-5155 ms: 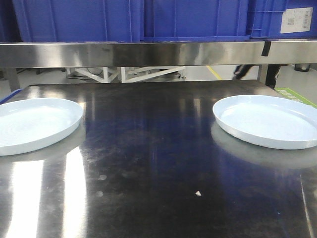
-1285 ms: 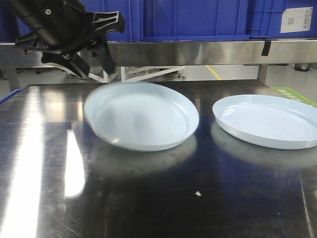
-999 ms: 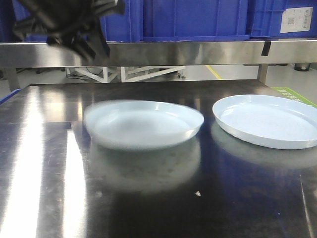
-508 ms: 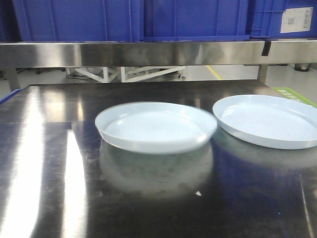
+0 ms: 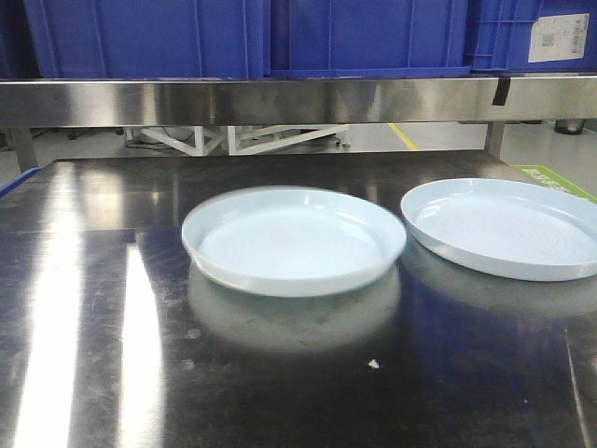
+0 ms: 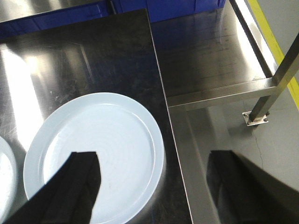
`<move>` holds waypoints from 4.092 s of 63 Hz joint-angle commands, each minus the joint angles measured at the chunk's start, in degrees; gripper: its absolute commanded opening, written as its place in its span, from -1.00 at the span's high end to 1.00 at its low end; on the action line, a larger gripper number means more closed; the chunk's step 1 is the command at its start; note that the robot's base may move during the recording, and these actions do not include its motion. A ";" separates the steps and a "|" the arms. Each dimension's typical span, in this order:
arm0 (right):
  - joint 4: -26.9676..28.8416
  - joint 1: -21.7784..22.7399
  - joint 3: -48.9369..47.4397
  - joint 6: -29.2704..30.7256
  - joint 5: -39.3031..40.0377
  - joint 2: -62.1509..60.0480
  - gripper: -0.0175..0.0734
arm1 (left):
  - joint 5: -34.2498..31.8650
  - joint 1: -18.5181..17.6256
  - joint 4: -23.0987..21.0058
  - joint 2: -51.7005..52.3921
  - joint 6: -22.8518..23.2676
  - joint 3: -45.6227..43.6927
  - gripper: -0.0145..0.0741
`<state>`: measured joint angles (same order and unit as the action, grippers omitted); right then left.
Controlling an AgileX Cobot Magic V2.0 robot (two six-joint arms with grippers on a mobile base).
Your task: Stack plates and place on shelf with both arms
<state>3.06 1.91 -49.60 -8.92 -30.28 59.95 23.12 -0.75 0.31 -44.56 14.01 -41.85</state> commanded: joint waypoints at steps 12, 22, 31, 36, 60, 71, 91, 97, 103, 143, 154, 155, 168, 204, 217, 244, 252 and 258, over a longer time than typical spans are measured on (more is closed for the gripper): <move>0.04 -0.19 -2.04 0.34 3.81 -0.66 -0.66 | -6.22 -0.31 0.05 9.45 0.69 10.78 0.47; 0.04 -0.19 -2.04 0.34 3.57 -0.66 -0.66 | -8.91 -0.31 -0.31 16.21 0.69 18.65 0.47; 0.04 -0.19 -2.04 0.34 3.57 -0.66 -0.66 | -9.74 -0.31 -0.31 19.64 0.69 21.76 0.47; 0.04 -0.19 -2.04 0.34 3.57 -0.66 -0.66 | -9.74 -0.31 0.72 19.90 0.69 21.92 0.47; 0.04 -0.19 -2.04 0.34 3.58 -0.66 -0.66 | -9.74 -0.31 2.41 19.90 0.69 21.92 0.47; 0.04 -0.19 -2.04 0.34 3.51 -0.66 -0.36 | -9.74 -0.31 2.41 19.90 0.69 21.92 0.47; 0.04 -0.19 -1.99 0.40 2.90 0.69 0.47 | -9.74 -0.31 2.41 19.90 0.69 21.92 0.47; 0.64 -0.19 -1.99 0.40 1.70 2.36 0.46 | -9.74 -0.31 2.41 19.90 0.69 21.92 0.47; 0.65 -0.19 -1.99 0.40 -0.34 4.22 0.35 | -9.74 -0.31 2.41 19.90 0.69 21.92 0.47; 0.59 -0.19 -4.29 0.74 8.76 20.26 -0.30 | -9.74 -0.31 2.41 19.90 0.69 21.92 0.47; 0.59 0.04 -9.36 0.74 6.84 26.28 -0.30 | -9.74 -0.31 2.41 19.90 0.69 21.92 0.47; 0.59 0.10 -9.79 0.74 6.68 26.74 -0.30 | -9.74 -0.31 2.41 19.90 0.69 21.92 0.47; 0.39 0.56 -15.13 0.74 4.13 32.24 -0.30 | -9.74 -0.31 2.41 19.90 0.69 21.92 0.47; -2.04 0.62 -16.89 0.74 1.36 37.37 -0.30 | -9.74 -0.31 2.41 19.90 0.69 21.92 0.47; -2.18 0.62 -16.89 0.74 0.75 37.92 -0.02 | -9.74 -0.31 2.41 19.90 0.69 21.92 0.47; -5.04 0.62 -25.71 0.74 -4.17 35.35 0.51 | -9.74 -0.31 2.41 19.90 0.69 21.92 0.47; -5.04 0.26 -29.52 0.74 -5.25 32.33 0.51 | -9.74 -0.31 2.41 19.90 0.69 21.92 0.47; -4.43 -0.82 -30.84 0.74 -5.83 30.60 0.51 | -9.74 -0.31 2.41 19.90 0.69 21.92 0.47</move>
<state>-1.39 1.90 -77.14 -8.67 -37.87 95.26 18.05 -0.75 2.69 -24.55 14.22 -18.43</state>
